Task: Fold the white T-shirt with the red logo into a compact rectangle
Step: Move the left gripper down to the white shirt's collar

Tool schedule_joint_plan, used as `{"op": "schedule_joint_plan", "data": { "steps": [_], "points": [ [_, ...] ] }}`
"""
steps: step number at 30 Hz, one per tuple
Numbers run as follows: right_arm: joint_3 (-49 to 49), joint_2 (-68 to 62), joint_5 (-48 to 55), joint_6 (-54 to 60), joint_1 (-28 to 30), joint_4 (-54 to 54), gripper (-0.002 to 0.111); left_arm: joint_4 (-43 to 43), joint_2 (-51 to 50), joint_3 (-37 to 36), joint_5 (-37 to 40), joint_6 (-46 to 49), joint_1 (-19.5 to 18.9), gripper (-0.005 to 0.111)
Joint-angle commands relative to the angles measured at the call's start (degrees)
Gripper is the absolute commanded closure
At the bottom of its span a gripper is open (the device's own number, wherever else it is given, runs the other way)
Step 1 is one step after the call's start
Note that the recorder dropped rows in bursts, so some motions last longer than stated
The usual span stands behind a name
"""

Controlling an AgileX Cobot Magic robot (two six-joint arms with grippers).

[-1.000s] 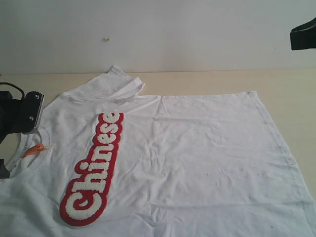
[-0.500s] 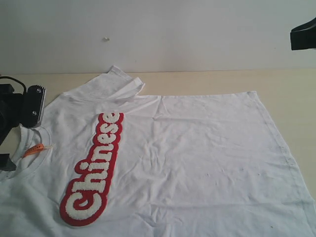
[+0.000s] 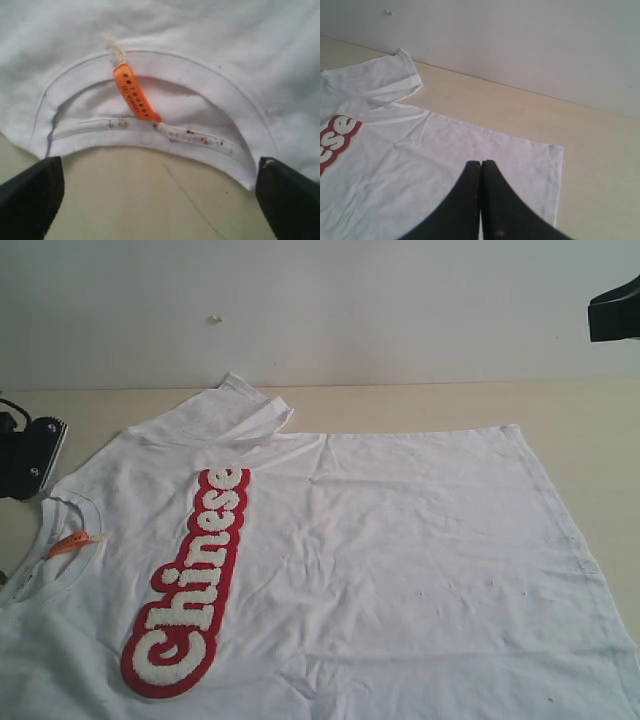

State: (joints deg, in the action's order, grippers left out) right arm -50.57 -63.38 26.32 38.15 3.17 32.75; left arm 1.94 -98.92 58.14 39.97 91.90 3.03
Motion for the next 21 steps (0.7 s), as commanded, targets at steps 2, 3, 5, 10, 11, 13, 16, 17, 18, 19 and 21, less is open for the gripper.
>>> {"op": "schedule_joint_plan", "data": {
  "steps": [2,3,5,10,11,13,16,17,18,19,21],
  "points": [
    [-0.3,-0.4,-0.2,1.3,0.2,0.2,0.108,6.1,-4.5,1.2,2.3,7.9,-1.7,0.002],
    [-0.3,-0.4,-0.2,1.3,0.2,0.2,0.108,5.8,-5.4,1.2,1.9,8.2,-1.7,0.002],
    [-0.3,-0.4,0.2,1.3,0.2,0.2,0.108,5.1,-6.8,1.6,1.3,8.3,-1.7,0.002],
    [-0.3,-0.4,0.5,1.3,0.2,0.2,0.108,4.4,-9.6,6.0,6.7,8.3,-2.4,0.002],
    [-0.3,-0.4,0.5,1.3,0.2,0.2,0.108,4.4,-9.9,6.8,7.6,8.3,-2.5,0.002],
    [-0.3,-0.4,0.5,1.3,0.2,0.2,0.108,4.4,-10.9,7.6,8.4,8.3,-2.5,0.002],
    [-0.3,-0.4,0.5,1.3,0.2,0.2,0.108,4.4,-12.1,8.2,8.3,8.3,-2.5,0.002],
    [-0.3,-0.4,0.5,1.3,0.2,0.2,0.108,4.0,-12.4,8.3,8.1,8.3,-2.5,0.002],
    [-0.3,-0.4,0.5,1.3,0.2,0.2,0.108,3.6,-12.9,8.6,8.2,8.2,-2.5,0.002],
    [-0.3,-0.4,0.5,1.3,0.2,0.2,0.108,3.2,-13.2,8.6,8.2,8.2,-2.6,0.002],
    [-0.3,-0.4,0.9,1.3,0.2,0.2,0.108,2.8,-13.4,8.6,8.2,8.1,-3.4,0.002]
  ]
}}
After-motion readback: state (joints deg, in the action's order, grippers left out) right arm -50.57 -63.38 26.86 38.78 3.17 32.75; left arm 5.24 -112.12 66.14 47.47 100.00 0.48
